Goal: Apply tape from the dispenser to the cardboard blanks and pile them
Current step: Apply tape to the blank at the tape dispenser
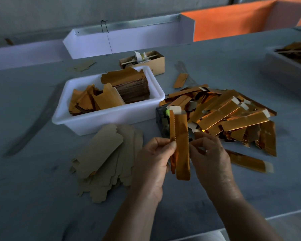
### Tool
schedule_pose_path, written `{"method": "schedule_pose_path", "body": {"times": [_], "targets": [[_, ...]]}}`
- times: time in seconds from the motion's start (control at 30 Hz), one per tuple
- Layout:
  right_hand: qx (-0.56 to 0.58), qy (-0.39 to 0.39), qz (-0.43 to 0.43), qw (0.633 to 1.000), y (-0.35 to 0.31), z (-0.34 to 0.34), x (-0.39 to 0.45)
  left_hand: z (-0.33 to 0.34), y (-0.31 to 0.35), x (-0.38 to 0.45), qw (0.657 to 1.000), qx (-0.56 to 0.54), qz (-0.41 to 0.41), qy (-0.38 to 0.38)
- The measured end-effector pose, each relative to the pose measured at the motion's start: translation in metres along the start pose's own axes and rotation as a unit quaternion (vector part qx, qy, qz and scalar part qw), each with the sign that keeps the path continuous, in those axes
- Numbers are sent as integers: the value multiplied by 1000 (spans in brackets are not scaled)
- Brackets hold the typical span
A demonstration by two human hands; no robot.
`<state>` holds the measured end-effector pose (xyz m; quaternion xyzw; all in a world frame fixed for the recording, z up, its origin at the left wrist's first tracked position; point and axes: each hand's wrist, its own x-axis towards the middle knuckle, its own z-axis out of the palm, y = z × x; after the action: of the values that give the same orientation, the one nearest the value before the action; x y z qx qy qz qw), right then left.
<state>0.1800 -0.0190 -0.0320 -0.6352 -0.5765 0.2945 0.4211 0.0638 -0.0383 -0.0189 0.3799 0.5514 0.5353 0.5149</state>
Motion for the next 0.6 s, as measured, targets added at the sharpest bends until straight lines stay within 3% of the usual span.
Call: {"method": "schedule_pose_path", "body": {"times": [0.27, 0.6], "targets": [[16, 8, -14, 1000, 4, 3, -3, 2, 2, 4, 998, 64, 15, -8], [-86, 15, -90, 992, 0, 2, 3, 3, 11, 5, 993, 116, -6, -13]]}}
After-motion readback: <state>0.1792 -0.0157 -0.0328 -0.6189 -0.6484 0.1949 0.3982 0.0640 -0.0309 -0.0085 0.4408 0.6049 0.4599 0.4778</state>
